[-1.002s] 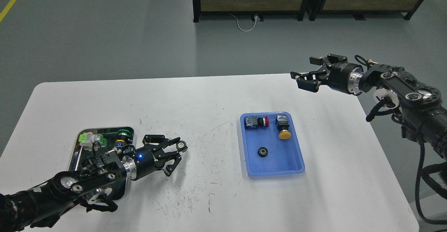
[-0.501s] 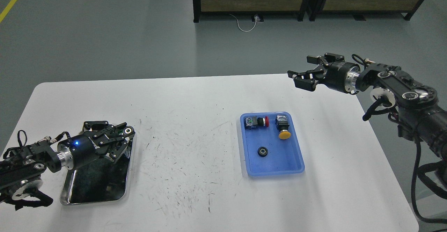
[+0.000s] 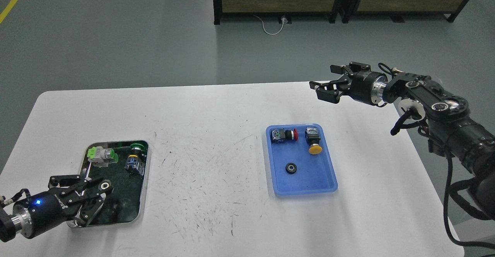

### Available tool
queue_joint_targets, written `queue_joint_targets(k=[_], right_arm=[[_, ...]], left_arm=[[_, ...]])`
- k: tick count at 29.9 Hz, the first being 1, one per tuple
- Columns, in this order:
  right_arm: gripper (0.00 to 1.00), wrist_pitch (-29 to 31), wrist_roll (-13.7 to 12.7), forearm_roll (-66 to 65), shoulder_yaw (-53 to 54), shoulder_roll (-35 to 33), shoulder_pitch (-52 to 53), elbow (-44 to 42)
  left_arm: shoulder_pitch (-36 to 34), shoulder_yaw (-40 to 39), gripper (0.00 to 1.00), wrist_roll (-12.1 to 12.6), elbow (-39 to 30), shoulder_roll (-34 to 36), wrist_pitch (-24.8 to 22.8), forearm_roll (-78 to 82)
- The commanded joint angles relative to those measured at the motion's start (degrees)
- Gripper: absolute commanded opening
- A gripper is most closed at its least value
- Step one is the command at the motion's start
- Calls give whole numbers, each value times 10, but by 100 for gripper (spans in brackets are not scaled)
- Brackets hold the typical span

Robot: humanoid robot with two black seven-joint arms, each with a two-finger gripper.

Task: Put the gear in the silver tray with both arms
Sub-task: 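Carry the gear with the left gripper into the silver tray and release, then withdraw the left gripper and move the right gripper to the blue tray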

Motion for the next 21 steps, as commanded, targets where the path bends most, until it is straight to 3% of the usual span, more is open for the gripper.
queue_joint_targets(k=[1,21], right_arm=[[92,0,0,0,-1,13,2,-4],[91,0,0,-1,-2,37,6,-19]], left_arm=[[19,-4,32,0,6,-11,9,-3],[35,-10,40,-12,59,-67,25,-30]])
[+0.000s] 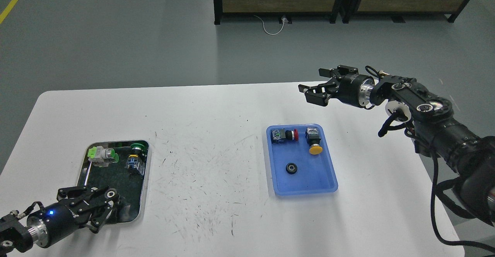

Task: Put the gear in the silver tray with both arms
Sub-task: 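Withdraw the left gripper and move the right gripper to the blue tray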

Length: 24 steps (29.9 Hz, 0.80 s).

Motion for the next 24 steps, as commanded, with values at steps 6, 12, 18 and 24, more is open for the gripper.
queue_joint_targets(k=[6,12,18,24], right_arm=[[91,0,1,1,-1,0,0,3],[94,0,8,10,-10,-8,-2,29],[99,0,22,12,-60,-25,-8,73],[99,0,21,12,-114,-54,-22,143]], left_arm=[[4,0,51,-1,1,0,4,-6],[3,-3,76,-2,2,6,28,-44],[-3,-43,94,-15,3,35,21,-61],[-14,-110,97,-6,3,70,-5,-62]])
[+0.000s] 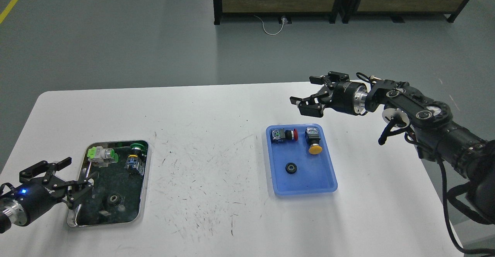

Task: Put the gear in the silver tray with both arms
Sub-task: 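Withdraw the left gripper and move the right gripper to the blue tray, then grasp the second black gear in the blue tray with the right gripper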

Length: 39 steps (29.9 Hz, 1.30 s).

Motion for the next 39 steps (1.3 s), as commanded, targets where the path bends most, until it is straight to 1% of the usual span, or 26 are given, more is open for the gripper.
queue_joint_targets(k=[1,4,12,20,24,30,39], right_arm=[[99,0,-1,-1,-37,-19,-5,45],[99,0,-2,-2,-72,-26,-7,67],[99,0,-9,-9,-149,-18,-6,96],[99,0,-10,-29,-205,-6,-4,105],[99,0,-10,-39,-212,4,-8,102],[91,0,-11,-49,-212,15,-14,93],[90,0,-10,-74,-204,21,-43,70]], left_arm=[[-14,-36,97,9,0,22,-14,-6],[-38,-44,97,22,3,37,-14,-37],[-91,-46,97,28,7,53,-21,-58],[-115,-46,97,41,8,54,-18,-70],[-120,-46,97,43,8,54,-18,-70],[-124,-46,97,48,9,54,-18,-70],[-126,-46,97,49,11,54,-18,-70]])
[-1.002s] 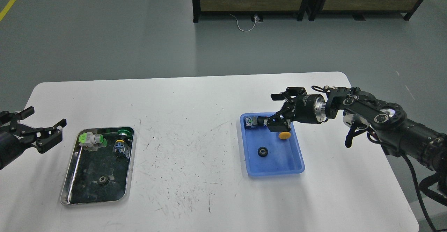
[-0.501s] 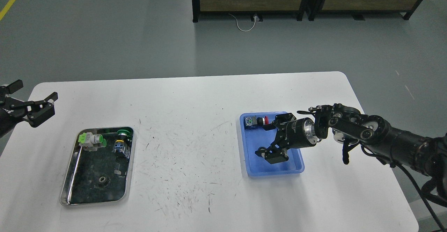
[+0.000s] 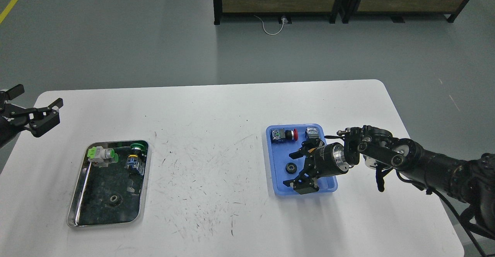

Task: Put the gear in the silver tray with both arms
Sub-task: 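Grasp the second black gear in the blue tray with the right gripper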

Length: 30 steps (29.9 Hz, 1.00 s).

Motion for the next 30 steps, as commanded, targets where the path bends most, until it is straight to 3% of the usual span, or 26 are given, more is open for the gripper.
queue_joint_targets(k=[1,14,23,30], right_arm=[[90,0,0,-2,8,3,-9,-9],[83,0,1,-2,21,18,-10,-32],[63,0,1,-3,21,19,-7,-33],[57,0,0,-3,21,15,-6,-33]], left_arm=[[-1,0,97,0,1,0,0,0],[-1,0,97,-1,1,0,1,0],[0,1,97,-1,1,1,1,1],[0,1,97,-1,2,1,2,1]])
